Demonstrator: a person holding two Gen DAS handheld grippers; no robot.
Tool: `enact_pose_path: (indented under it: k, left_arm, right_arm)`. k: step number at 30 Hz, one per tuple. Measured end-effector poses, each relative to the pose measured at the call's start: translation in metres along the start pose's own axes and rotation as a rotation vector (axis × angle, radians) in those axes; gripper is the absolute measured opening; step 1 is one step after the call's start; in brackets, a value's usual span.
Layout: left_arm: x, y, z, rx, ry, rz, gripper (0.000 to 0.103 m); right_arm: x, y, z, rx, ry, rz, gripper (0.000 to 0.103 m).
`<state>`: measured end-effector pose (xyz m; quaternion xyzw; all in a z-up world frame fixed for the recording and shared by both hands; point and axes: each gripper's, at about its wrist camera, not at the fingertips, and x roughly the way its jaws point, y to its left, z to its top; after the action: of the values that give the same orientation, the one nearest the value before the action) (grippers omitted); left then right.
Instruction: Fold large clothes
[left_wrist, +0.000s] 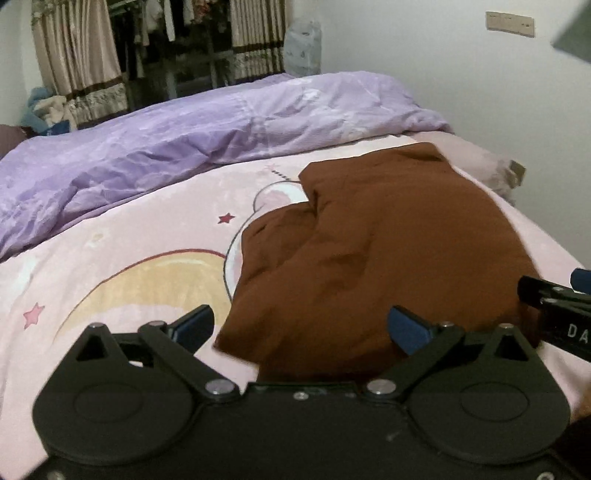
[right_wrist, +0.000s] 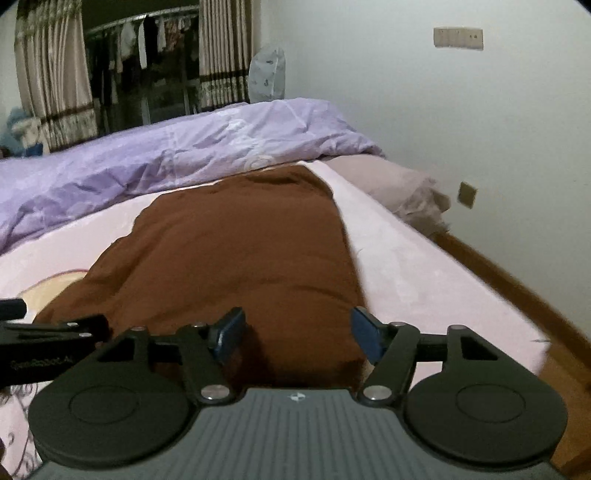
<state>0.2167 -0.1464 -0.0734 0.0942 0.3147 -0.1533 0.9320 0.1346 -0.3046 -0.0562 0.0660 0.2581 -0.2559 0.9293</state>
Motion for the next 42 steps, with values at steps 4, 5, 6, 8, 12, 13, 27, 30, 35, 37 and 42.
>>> enact_pose_path:
  k: [4,5,6,8,12,13,27,30,35,37,42]
  left_arm:
    - [-0.041,0.000,-0.006,0.015,-0.021,-0.003,0.103]
    - [-0.048,0.000,-0.008,0.019,-0.018,-0.007,0.103]
    - [-0.059,-0.001,-0.013,0.024,-0.014,-0.009,0.103]
    - [-0.069,-0.002,-0.018,0.036,-0.009,0.000,0.103]
    - [-0.088,-0.001,-0.026,0.036,-0.016,0.003,0.103]
    - [-0.090,-0.001,-0.028,0.032,-0.017,-0.001,0.103]
    - [-0.099,-0.015,-0.037,0.059,-0.005,0.030,0.103]
    - [-0.098,-0.019,-0.038,0.079,0.002,0.060,0.103]
    - [-0.096,-0.022,-0.041,0.083,0.016,0.047,0.103]
    - [-0.096,-0.021,-0.040,0.077,0.012,0.037,0.103]
    - [-0.100,-0.022,-0.040,0.087,-0.014,0.053,0.103]
  right_arm:
    - [-0.031,0.002,0.002,-0.006,0.019,0.008,0.084]
    - [-0.038,0.001,0.001,-0.005,0.023,0.017,0.085]
    - [-0.043,0.001,-0.001,-0.004,0.025,0.020,0.085]
    - [-0.053,0.003,-0.005,-0.010,0.030,0.011,0.086]
    - [-0.066,0.006,-0.014,-0.021,0.040,0.010,0.087]
    - [-0.068,0.007,-0.016,-0.024,0.042,0.009,0.087]
    - [-0.084,0.012,-0.028,-0.037,0.039,0.017,0.087]
    - [-0.085,0.010,-0.028,-0.035,0.036,0.016,0.088]
    - [-0.085,0.010,-0.028,-0.036,0.036,0.015,0.088]
    - [-0.084,0.010,-0.028,-0.038,0.037,0.014,0.088]
    - [-0.084,0.007,-0.030,-0.037,0.041,0.009,0.088]
